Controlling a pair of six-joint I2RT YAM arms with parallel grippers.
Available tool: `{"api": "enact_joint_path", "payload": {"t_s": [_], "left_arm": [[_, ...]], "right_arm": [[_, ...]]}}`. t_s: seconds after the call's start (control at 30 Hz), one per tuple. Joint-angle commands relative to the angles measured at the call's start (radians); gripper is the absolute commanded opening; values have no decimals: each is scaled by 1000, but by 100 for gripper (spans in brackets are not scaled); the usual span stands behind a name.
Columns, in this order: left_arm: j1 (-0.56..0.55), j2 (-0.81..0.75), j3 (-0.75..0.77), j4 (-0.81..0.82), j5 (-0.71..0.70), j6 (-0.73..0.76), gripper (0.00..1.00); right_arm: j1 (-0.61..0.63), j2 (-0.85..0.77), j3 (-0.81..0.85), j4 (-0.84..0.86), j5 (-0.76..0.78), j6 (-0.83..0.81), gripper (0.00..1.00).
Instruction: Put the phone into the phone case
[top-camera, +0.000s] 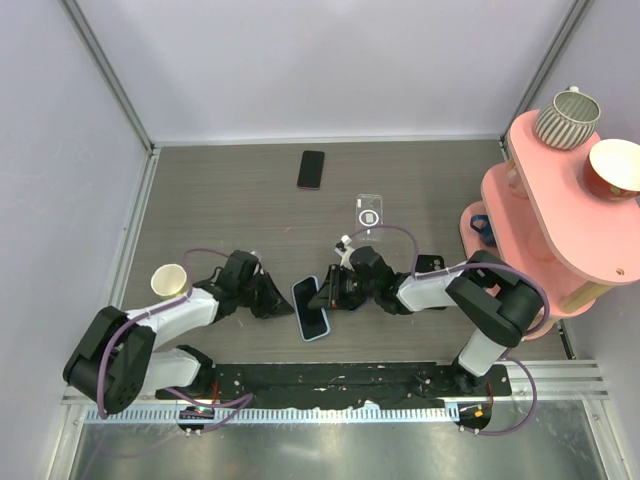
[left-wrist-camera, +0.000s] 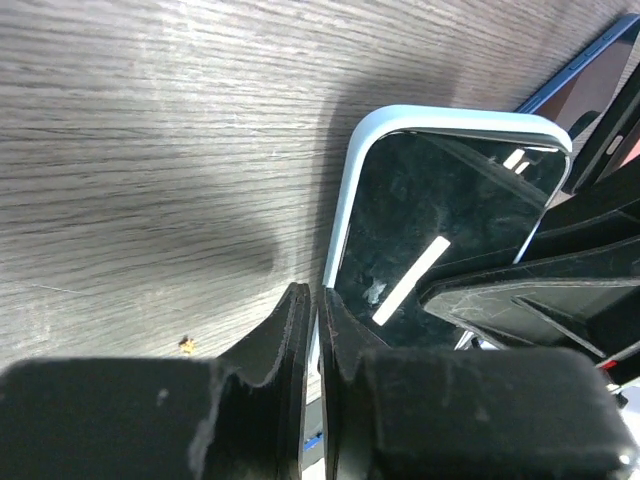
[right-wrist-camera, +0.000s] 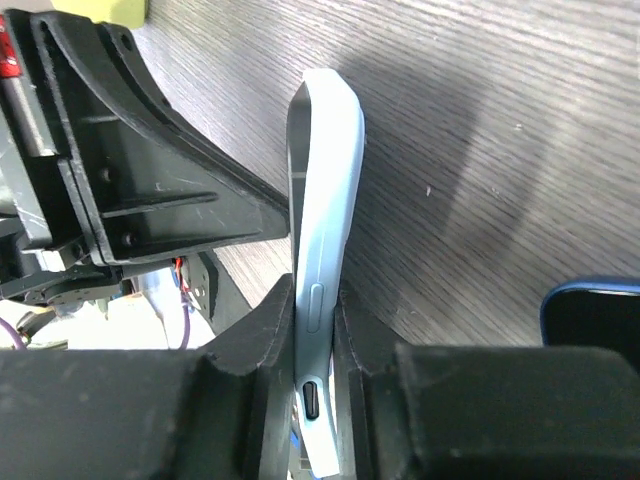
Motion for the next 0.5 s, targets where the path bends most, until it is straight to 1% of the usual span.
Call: {"api": "enact_joint_path", "payload": {"t_s": [0.0,0.13,0.17,0.23,0.27,0.3,0.37,0.4,0.47], "left_arm": [[-4,-18,100,-87,-21,74,11],[-4,-24,183,-161,-27,131,12],[-4,-29,206,-210,-37,145,13],[-4,-34,275,-244,-47,200,18],[-4,-43,301,-280,-48,219,22],[-3,-47,357,-300,-51,243,30],[-3,-75,410,-348,-51,306,39],[-3,-92,446,-360,-48,320,50],[-1,-130,470,-374,-48,357,59]], "right_arm": [[5,-66,30,-6,14,-58,1],[4,-78,34,-18,14,-81,1],[4,-90,33,-12,14,-84,1],[1,-113,30,-10,11,-93,1],[-2,-127,28,-9,6,-98,1],[-4,-164,28,-10,3,-104,1],[-5,-208,31,-19,-17,-125,1],[-8,-260,33,-25,-25,-138,1],[-10,-317,33,-56,-31,-173,1]]}}
